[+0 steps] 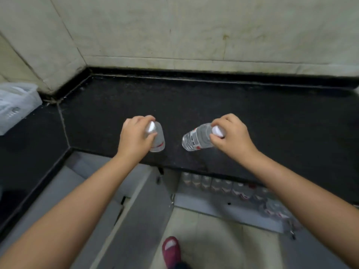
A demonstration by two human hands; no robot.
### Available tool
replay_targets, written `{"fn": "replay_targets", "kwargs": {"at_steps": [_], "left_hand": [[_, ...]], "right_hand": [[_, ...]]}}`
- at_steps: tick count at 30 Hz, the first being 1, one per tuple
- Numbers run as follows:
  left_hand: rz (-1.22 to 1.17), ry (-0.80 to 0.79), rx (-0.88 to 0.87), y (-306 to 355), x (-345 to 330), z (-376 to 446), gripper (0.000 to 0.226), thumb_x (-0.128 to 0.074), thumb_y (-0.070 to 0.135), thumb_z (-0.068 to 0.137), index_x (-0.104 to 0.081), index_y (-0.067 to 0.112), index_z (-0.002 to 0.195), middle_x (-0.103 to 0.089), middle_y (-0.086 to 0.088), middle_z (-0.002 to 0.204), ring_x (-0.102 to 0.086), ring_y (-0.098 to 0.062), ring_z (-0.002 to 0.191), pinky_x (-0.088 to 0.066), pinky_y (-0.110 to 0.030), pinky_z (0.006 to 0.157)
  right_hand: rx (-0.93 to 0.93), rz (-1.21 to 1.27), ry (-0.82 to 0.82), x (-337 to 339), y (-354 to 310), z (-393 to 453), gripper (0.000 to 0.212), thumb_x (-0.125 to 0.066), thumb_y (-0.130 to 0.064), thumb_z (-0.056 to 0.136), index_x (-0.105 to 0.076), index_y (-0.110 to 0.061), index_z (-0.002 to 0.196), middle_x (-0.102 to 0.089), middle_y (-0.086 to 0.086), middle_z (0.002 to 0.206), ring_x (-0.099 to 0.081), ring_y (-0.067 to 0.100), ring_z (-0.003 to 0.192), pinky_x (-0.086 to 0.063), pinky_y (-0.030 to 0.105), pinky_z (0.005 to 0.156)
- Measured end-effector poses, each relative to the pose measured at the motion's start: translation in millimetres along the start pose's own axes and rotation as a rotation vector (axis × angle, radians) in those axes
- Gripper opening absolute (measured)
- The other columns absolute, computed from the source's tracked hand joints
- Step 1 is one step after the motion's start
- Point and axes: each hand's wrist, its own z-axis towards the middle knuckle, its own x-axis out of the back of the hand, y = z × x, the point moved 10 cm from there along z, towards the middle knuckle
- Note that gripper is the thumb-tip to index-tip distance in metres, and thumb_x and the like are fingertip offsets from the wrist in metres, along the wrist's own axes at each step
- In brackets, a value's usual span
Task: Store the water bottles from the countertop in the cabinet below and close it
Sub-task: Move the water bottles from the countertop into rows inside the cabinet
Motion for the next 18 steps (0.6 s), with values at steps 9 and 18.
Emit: {"fn": "replay_targets", "kwargs": {"at_steps": [9,18], "left_hand": [[-0.043,-0.399,0.059,120.8,-54.7,-137.9,0.038,-0.068,0.02,0.083,-0.055,0.011,0.118,-0.059,-0.012,0.122,-0.054,-0.028,0.112,-0.042,-0.03,0.091],[0.006,-0.966,-0.028,157.5,-247.7,-225.4,0.029,-0.066,0.01,0.076,-0.056,0.011,0.103,-0.056,-0.012,0.103,-0.053,-0.029,0.106,-0.041,-0.028,0.077]], "right_hand": [[-0.07,-0.176,-0.464,70.0,29.9,-130.0,0.027,-0.064,-0.02,0.081,-0.067,-0.013,0.107,-0.047,0.005,0.092,-0.056,0.028,0.102,-0.044,0.029,0.082],[-0.501,-0.215,-0.72,16.2,194.6,-266.8,0.027,-0.062,-0.013,0.083,-0.066,-0.01,0.109,-0.057,0.014,0.118,-0.054,0.029,0.112,-0.042,0.026,0.08]]}}
